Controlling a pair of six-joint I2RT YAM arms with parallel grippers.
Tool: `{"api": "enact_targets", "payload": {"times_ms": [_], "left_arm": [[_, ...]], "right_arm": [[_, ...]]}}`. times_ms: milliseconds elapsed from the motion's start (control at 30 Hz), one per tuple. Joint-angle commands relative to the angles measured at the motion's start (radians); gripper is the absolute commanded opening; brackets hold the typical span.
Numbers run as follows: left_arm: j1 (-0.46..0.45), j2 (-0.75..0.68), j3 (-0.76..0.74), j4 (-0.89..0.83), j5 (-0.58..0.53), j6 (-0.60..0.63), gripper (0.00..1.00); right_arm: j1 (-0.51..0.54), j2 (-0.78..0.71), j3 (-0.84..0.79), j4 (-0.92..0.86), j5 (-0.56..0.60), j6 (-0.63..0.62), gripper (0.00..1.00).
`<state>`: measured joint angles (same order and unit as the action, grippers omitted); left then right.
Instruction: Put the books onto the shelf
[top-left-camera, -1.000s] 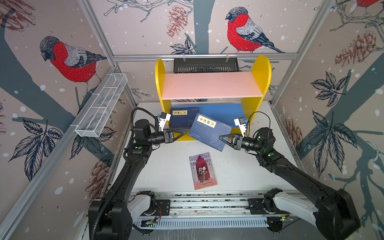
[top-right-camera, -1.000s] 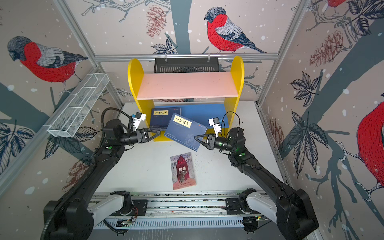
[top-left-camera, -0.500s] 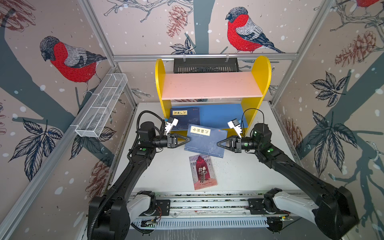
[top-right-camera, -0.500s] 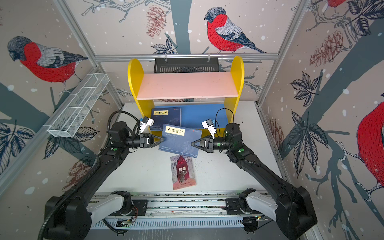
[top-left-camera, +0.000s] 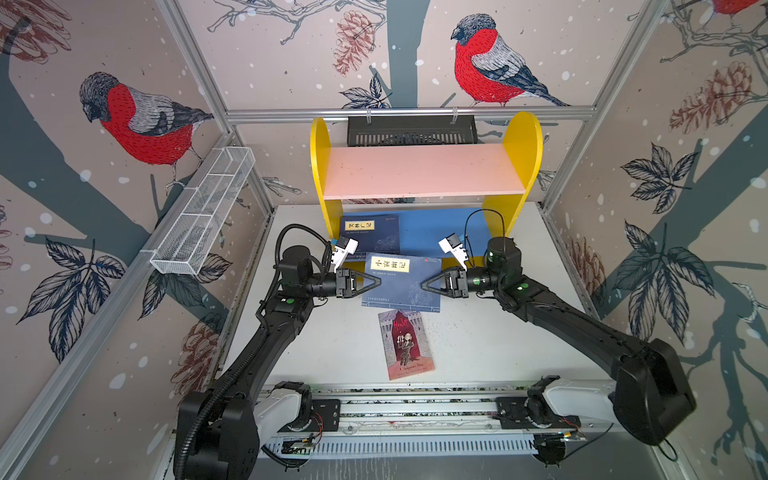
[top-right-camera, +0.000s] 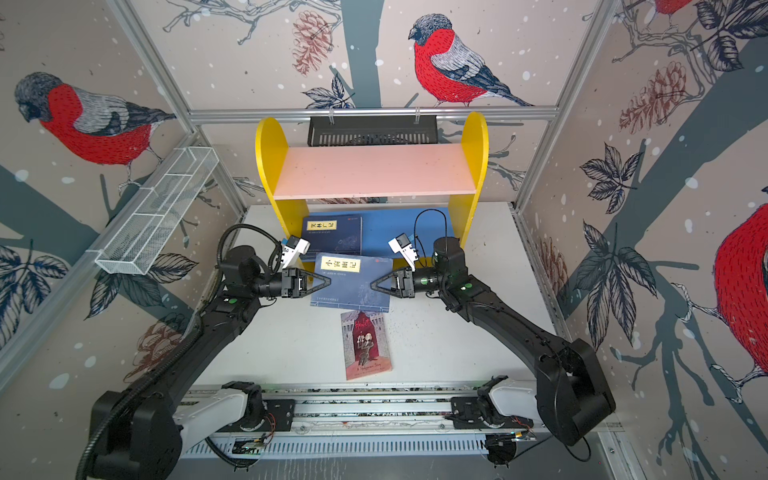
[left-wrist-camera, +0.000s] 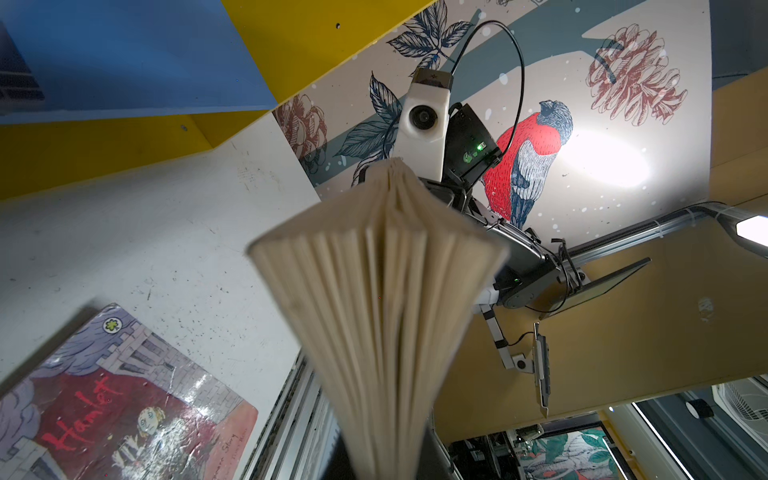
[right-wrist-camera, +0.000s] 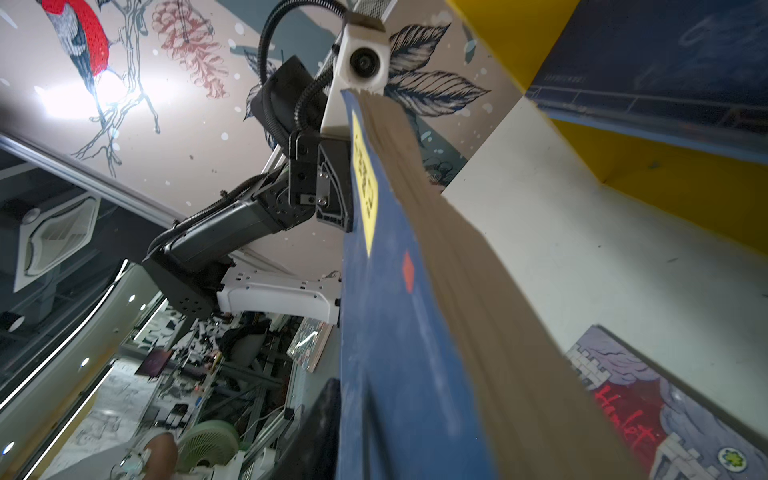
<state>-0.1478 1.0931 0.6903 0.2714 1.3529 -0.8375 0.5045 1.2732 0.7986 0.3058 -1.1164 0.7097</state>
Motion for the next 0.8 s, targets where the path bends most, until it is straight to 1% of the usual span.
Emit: {"api": "enact_targets", "payload": {"times_ms": [0,67,300,533,667,767], "left_arm": [[0.014,-0.005,0.024,0.001,-0.017,0.033,0.0],[0.02,-0.001,0.028,-0.001,-0.026,0.034,0.0],[0.035,0.025,0.035,0.008,-0.042,0.019,0.0],[0.037,0.033,0.025,0.037,-0.041,-0.005,0.0],[0.039,0.031,0.021,0.035,-0.043,-0.005,0.0],[0.04,0.028,0.021,0.023,-0.052,0.01,0.0]], "right_arm": [[-0.023,-0.016,-0.072,0.186,0.027,0.104,0.37],[-0.027,-0.06,-0.118,0.249,0.035,0.15,0.37],[-0.002,-0.111,-0.207,0.352,0.096,0.222,0.37],[0.039,-0.066,-0.219,0.409,0.147,0.243,0.33],[0.046,-0.027,-0.214,0.449,0.156,0.261,0.2],[0.049,-0.025,-0.209,0.47,0.163,0.27,0.12]]}}
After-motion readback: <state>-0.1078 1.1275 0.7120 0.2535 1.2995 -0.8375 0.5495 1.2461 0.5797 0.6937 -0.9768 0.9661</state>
